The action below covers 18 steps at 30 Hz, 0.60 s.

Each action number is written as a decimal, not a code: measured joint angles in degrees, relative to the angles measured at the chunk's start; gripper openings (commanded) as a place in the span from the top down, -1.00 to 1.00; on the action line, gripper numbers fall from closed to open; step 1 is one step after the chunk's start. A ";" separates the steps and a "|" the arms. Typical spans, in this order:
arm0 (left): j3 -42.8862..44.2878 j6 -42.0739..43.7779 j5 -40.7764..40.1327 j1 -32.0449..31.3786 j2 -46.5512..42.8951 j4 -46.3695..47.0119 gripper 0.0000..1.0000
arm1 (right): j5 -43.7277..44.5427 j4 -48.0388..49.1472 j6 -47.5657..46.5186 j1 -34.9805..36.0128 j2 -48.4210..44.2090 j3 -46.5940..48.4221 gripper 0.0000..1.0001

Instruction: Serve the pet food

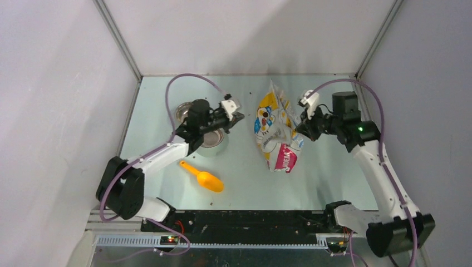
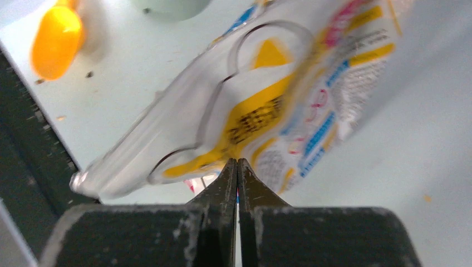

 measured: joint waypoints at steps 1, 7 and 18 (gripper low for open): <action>-1.11 -0.13 -0.63 1.53 -1.14 -0.13 1.00 | 1.42 0.04 1.38 -0.87 -1.84 -0.68 1.00; -2.56 -2.01 -1.62 3.50 -2.03 -1.42 0.23 | 3.56 4.92 5.68 -1.36 -7.08 -1.01 0.94; 9.11 -2.29 4.79 -6.64 4.70 -2.45 -0.59 | -6.73 0.39 -0.74 -1.01 -1.86 1.81 -0.40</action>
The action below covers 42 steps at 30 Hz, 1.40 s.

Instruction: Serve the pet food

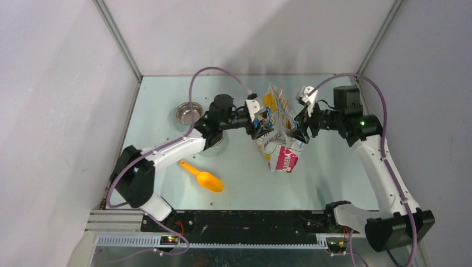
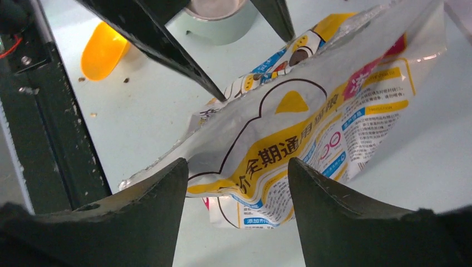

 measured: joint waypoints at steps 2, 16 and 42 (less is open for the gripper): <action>2.69 0.26 -0.96 -1.70 3.02 0.09 -0.59 | -1.99 -5.05 -4.55 -0.57 3.37 4.13 -0.45; 8.00 4.68 -11.23 -5.53 13.55 1.70 0.97 | -0.11 -11.10 -15.76 2.95 14.34 6.75 0.06; -1.03 5.49 -9.38 2.05 5.49 1.14 1.00 | -4.59 -10.54 -21.62 2.08 35.78 23.34 0.63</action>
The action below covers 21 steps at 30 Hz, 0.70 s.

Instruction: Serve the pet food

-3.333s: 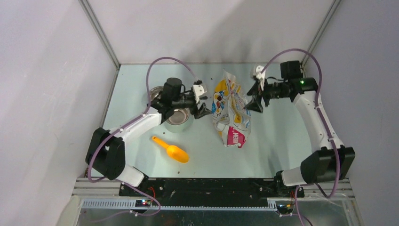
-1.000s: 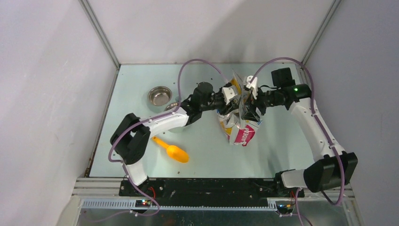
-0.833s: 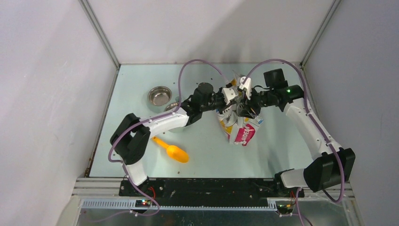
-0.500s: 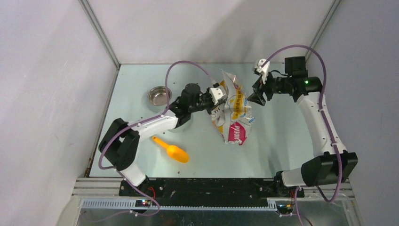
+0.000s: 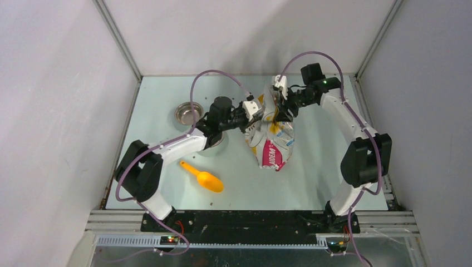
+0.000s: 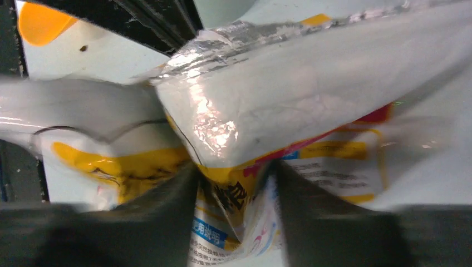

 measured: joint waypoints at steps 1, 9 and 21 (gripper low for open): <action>0.00 0.04 -0.13 0.11 -0.04 -0.33 1.00 | 0.44 0.15 0.55 0.72 0.66 0.57 0.94; -2.86 -2.80 -5.44 1.88 -1.90 2.32 1.00 | -2.51 4.68 7.74 -3.58 -0.87 -1.75 1.00; -6.45 -4.79 -4.35 8.44 -9.05 0.09 -0.08 | -5.40 3.63 13.33 -7.19 -5.03 -3.96 0.18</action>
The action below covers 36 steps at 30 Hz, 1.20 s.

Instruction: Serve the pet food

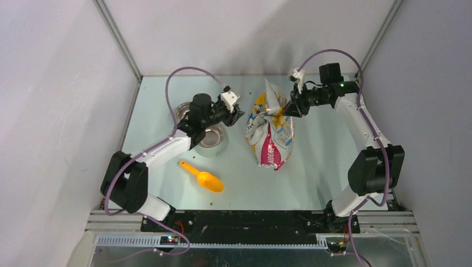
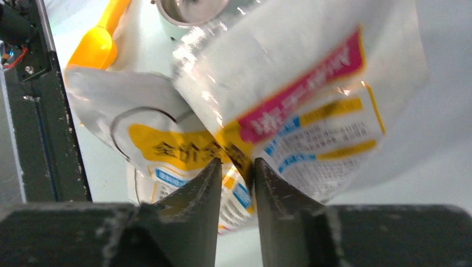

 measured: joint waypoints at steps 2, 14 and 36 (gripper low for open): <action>2.64 0.68 2.54 -0.96 1.51 -1.01 -0.18 | 1.01 1.40 -0.04 1.97 -1.01 0.02 0.06; 20.85 10.54 12.20 -5.14 15.30 -10.19 -0.32 | 12.39 2.82 -4.39 10.67 -2.67 0.81 0.14; 17.51 20.06 10.40 -8.59 14.05 -15.23 0.20 | 23.76 11.76 -8.94 14.84 -4.66 -4.17 1.00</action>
